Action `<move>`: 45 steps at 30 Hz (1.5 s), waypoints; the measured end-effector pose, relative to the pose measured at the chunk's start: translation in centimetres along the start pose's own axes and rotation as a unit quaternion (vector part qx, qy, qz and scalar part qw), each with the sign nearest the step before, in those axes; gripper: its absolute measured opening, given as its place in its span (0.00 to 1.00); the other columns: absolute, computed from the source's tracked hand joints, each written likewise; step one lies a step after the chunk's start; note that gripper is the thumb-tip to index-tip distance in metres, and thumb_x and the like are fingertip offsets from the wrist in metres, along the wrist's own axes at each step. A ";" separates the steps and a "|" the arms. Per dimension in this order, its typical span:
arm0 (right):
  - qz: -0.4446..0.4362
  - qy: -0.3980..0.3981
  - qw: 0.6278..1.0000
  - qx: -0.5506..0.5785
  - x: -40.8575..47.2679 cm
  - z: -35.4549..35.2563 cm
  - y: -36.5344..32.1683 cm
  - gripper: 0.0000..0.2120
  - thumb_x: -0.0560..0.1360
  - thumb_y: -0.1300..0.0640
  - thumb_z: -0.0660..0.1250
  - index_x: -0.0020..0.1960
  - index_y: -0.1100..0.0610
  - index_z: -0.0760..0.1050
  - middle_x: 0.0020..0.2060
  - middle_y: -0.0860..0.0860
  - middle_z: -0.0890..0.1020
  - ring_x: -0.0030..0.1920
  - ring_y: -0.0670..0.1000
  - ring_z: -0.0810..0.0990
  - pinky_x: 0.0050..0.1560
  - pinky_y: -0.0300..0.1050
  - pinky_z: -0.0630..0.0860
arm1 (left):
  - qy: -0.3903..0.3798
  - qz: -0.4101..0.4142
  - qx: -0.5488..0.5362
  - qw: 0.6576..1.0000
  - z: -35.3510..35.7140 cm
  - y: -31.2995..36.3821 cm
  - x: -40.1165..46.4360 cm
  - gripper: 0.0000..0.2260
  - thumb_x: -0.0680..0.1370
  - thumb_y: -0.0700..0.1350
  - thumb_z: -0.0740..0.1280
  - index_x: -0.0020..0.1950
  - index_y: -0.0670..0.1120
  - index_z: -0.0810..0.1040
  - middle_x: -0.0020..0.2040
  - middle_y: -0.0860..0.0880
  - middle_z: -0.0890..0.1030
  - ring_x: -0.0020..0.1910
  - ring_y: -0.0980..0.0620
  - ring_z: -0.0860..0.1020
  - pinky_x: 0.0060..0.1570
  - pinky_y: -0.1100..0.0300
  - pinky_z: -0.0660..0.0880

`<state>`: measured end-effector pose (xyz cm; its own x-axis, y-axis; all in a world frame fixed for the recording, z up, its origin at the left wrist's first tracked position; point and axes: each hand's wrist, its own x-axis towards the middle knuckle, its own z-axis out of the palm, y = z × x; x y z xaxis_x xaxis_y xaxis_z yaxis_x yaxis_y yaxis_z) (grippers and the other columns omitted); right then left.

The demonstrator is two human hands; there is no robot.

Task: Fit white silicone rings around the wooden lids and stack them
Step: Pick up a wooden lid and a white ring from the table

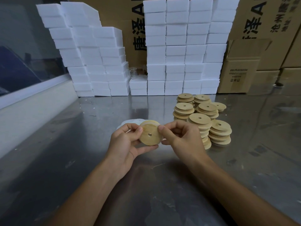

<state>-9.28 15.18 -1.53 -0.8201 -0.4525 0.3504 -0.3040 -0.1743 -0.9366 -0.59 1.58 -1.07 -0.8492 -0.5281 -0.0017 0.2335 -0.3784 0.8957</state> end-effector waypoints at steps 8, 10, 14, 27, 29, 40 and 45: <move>-0.009 -0.027 1.000 -0.012 -0.4 0.4 0.6 0.04 0.75 0.63 0.72 0.43 0.62 0.79 0.35 0.56 0.85 0.37 0.52 0.85 0.35 0.40 0.80 | -0.003 -0.003 -0.056 0.998 0.0 0.3 0.1 0.07 0.80 0.35 0.62 0.41 0.40 0.73 0.49 0.34 0.83 0.49 0.34 0.83 0.40 0.42 0.81; -0.026 -0.015 0.999 -0.026 -0.3 0.3 0.8 0.04 0.75 0.62 0.72 0.42 0.61 0.79 0.35 0.55 0.85 0.37 0.52 0.85 0.36 0.41 0.80 | 0.016 0.023 -0.004 1.000 -0.1 0.2 0.0 0.06 0.79 0.36 0.64 0.41 0.41 0.74 0.49 0.36 0.83 0.48 0.37 0.84 0.39 0.45 0.81; -0.064 0.008 0.995 -0.074 -0.1 0.0 0.9 0.04 0.76 0.61 0.71 0.43 0.57 0.79 0.36 0.49 0.83 0.38 0.48 0.81 0.39 0.42 0.76 | 0.053 0.124 0.175 0.975 -0.3 -0.2 0.0 0.06 0.77 0.36 0.68 0.42 0.44 0.77 0.42 0.47 0.84 0.40 0.49 0.85 0.36 0.52 0.82; -0.081 -0.017 0.988 -0.132 -0.6 0.3 1.1 0.02 0.77 0.60 0.70 0.49 0.55 0.79 0.42 0.46 0.83 0.43 0.46 0.80 0.43 0.37 0.77 | 0.094 0.124 0.291 0.944 -1.1 -0.5 1.3 0.11 0.78 0.34 0.65 0.37 0.43 0.76 0.25 0.53 0.75 0.21 0.51 0.74 0.28 0.56 0.77; -0.074 -0.020 0.987 -0.143 -0.6 0.3 1.2 0.02 0.77 0.59 0.70 0.49 0.54 0.79 0.42 0.44 0.82 0.43 0.44 0.80 0.43 0.34 0.76 | 0.135 0.102 0.227 0.959 -1.2 -0.1 1.5 0.10 0.79 0.34 0.63 0.39 0.41 0.75 0.22 0.50 0.74 0.22 0.53 0.75 0.31 0.54 0.81; -0.061 -0.015 0.987 -0.151 -0.7 0.3 1.0 0.04 0.76 0.59 0.70 0.44 0.52 0.79 0.37 0.43 0.82 0.36 0.44 0.79 0.38 0.35 0.73 | 0.381 0.050 0.064 0.921 -5.9 2.6 3.7 0.05 0.79 0.34 0.59 0.49 0.34 0.74 0.35 0.42 0.72 0.27 0.51 0.71 0.26 0.53 0.81; -0.070 -0.022 0.984 -0.165 -0.7 0.3 1.0 0.03 0.76 0.58 0.70 0.45 0.51 0.80 0.39 0.42 0.83 0.37 0.43 0.79 0.37 0.33 0.73 | 0.352 -0.023 0.096 0.931 -7.4 2.9 4.9 0.13 0.77 0.27 0.59 0.61 0.31 0.72 0.39 0.40 0.75 0.31 0.50 0.73 0.30 0.54 0.76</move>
<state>-8.86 15.11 -2.75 -0.7399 -0.4822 0.4690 -0.5590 0.0530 -0.8275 -0.57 -7.78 -1.75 -0.3206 -0.9072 -0.2725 0.0582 -0.3060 0.9503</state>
